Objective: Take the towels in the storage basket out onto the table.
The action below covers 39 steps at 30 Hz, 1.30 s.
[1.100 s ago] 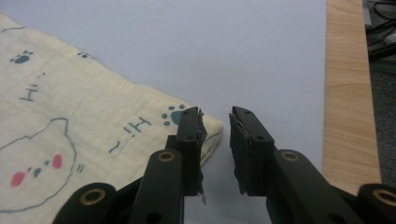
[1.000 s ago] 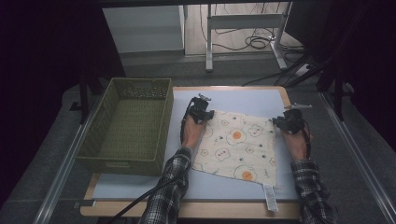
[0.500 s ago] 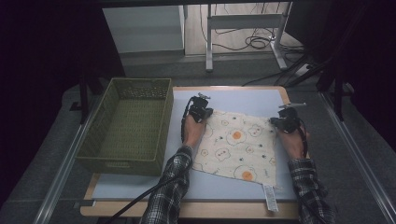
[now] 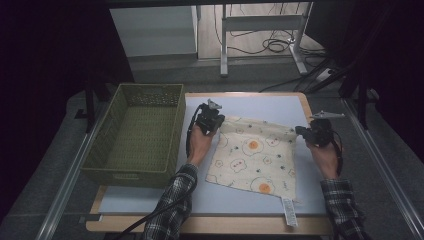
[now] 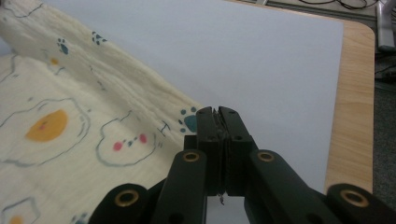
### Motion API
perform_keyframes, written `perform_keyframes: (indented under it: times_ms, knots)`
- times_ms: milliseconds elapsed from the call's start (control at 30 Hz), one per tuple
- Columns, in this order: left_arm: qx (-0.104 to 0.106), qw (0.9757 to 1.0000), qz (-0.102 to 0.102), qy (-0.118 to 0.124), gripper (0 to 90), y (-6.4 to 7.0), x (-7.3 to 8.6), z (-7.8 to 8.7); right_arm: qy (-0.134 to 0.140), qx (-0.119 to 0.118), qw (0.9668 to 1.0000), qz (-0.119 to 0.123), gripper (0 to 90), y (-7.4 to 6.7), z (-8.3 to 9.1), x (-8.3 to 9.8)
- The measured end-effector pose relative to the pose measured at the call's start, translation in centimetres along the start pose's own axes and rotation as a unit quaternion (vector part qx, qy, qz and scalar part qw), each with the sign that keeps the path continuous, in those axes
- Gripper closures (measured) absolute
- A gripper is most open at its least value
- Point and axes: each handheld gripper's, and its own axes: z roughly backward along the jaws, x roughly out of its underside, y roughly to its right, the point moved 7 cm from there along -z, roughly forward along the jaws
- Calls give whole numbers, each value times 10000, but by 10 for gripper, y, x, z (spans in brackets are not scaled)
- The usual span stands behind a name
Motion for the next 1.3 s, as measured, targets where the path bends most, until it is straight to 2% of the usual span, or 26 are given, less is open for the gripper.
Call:
perform_keyframes:
  times_ms: [200,367,567,767,967,1300]
  knots:
    - [149,9999,-51,-72,877,16,17,14,75,-185,9997,143,881,-16,23,15]
    - [244,9997,55,-56,874,26,33,29,60,-335,9992,225,881,-27,36,31]
    - [356,9993,89,21,874,37,48,48,86,-490,9983,296,881,-39,53,48]
    - [646,9975,233,162,875,50,64,67,39,-645,9972,382,880,-54,67,68]
    - [727,9966,317,213,875,60,81,84,69,-761,9960,457,881,-68,80,83]
    - [796,9965,224,124,873,73,108,102,4,-996,9932,598,879,-92,101,109]
